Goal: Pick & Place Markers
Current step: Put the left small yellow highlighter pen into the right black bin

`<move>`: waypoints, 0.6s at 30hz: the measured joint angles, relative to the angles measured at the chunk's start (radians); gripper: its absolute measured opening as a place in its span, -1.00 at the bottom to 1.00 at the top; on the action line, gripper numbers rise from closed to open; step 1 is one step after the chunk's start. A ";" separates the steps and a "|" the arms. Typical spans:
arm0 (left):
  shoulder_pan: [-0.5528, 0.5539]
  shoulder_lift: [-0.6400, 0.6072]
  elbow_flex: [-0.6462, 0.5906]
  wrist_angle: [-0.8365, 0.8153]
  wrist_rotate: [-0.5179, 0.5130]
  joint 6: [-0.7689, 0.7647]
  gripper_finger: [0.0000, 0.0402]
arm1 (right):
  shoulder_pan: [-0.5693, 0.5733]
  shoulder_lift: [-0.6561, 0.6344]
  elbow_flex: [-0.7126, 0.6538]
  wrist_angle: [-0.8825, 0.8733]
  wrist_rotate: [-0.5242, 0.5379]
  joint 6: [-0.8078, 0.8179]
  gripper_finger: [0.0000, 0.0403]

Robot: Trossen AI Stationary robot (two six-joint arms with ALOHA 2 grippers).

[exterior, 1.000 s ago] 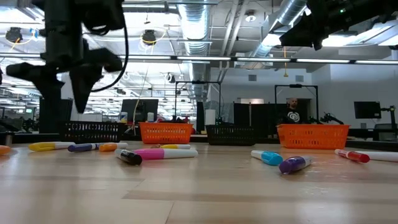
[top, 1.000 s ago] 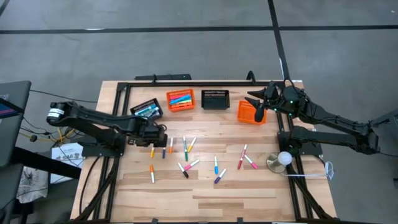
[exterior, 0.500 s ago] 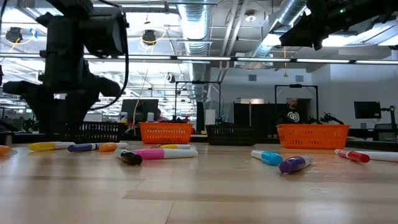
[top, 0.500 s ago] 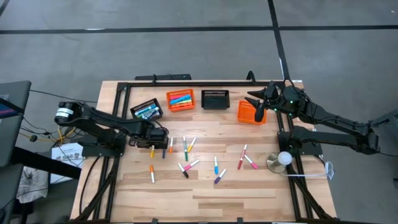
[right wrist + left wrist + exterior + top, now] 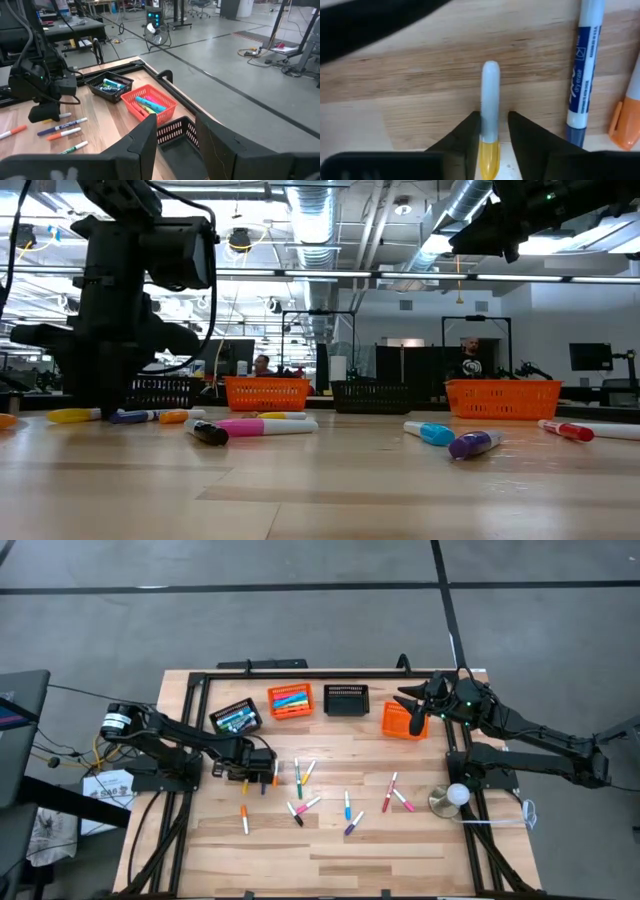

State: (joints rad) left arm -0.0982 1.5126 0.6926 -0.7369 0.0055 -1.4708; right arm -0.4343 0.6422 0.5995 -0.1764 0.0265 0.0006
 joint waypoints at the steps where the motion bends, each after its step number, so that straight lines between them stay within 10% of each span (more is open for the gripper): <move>1: 0.000 -0.003 0.000 0.001 0.000 0.000 -0.54 | 0.000 0.000 0.000 0.000 0.000 0.000 -0.38; 18: 0.000 -0.017 -0.004 0.012 -0.004 0.000 -0.75 | 0.000 0.000 0.000 0.000 0.000 0.000 -0.38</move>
State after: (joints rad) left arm -0.0982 1.4956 0.6881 -0.7250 0.0018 -1.4707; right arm -0.4343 0.6422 0.5995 -0.1768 0.0265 0.0010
